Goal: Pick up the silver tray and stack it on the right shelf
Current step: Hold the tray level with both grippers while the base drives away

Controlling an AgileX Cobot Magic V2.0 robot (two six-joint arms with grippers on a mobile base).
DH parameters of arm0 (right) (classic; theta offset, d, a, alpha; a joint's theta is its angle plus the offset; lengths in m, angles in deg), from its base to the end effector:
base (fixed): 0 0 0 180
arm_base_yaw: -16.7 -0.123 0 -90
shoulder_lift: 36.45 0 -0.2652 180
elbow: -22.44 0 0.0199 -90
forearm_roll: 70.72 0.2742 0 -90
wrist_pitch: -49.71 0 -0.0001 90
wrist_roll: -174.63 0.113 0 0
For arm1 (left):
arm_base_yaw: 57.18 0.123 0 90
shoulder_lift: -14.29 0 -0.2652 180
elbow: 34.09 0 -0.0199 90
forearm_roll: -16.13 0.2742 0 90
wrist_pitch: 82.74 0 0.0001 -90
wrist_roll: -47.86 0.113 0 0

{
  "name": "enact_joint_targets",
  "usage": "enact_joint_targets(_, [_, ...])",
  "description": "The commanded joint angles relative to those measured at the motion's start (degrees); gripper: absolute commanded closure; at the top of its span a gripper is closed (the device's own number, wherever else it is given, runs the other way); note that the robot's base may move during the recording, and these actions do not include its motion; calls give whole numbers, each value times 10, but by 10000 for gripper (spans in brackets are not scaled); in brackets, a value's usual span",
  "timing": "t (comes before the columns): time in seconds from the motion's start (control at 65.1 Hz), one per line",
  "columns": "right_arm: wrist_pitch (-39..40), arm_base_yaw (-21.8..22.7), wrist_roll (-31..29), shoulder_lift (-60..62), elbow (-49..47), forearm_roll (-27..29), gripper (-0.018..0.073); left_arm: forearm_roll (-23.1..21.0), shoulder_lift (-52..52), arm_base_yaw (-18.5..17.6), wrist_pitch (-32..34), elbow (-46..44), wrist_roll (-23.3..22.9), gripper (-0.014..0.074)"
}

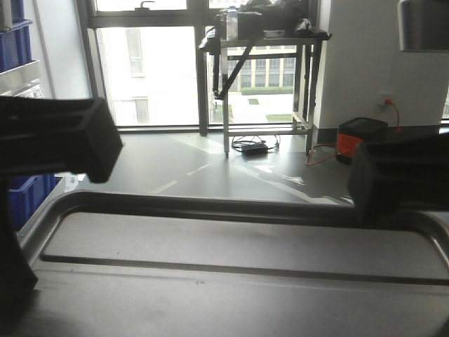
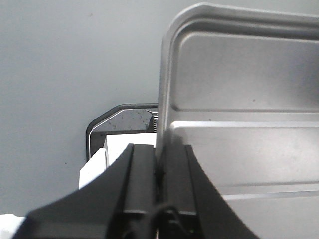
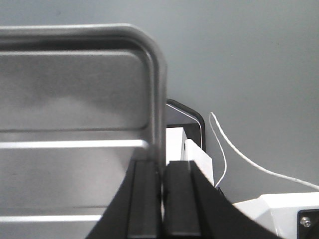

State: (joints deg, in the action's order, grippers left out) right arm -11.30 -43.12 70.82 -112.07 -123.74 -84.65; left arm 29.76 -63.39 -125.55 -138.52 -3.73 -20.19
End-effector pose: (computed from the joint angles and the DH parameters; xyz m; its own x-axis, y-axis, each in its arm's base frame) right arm 0.1306 0.1773 0.1987 -0.9476 0.1901 -0.2568 0.1713 0.9807 0.0939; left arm 0.1099 -0.2173 0.2101 -0.9485 0.0809 -0.3064 0.1353 0.9777 -0.1607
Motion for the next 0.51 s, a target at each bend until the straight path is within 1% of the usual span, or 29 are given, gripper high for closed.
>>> enact_joint_targets(0.0, [-129,2,-3,12,-8,-39,490,39,13,0,-74,-9,-2,697])
enact_joint_targets(0.492, [-129,2,-3,12,-8,-39,490,39,13,0,-75,-9,-2,697])
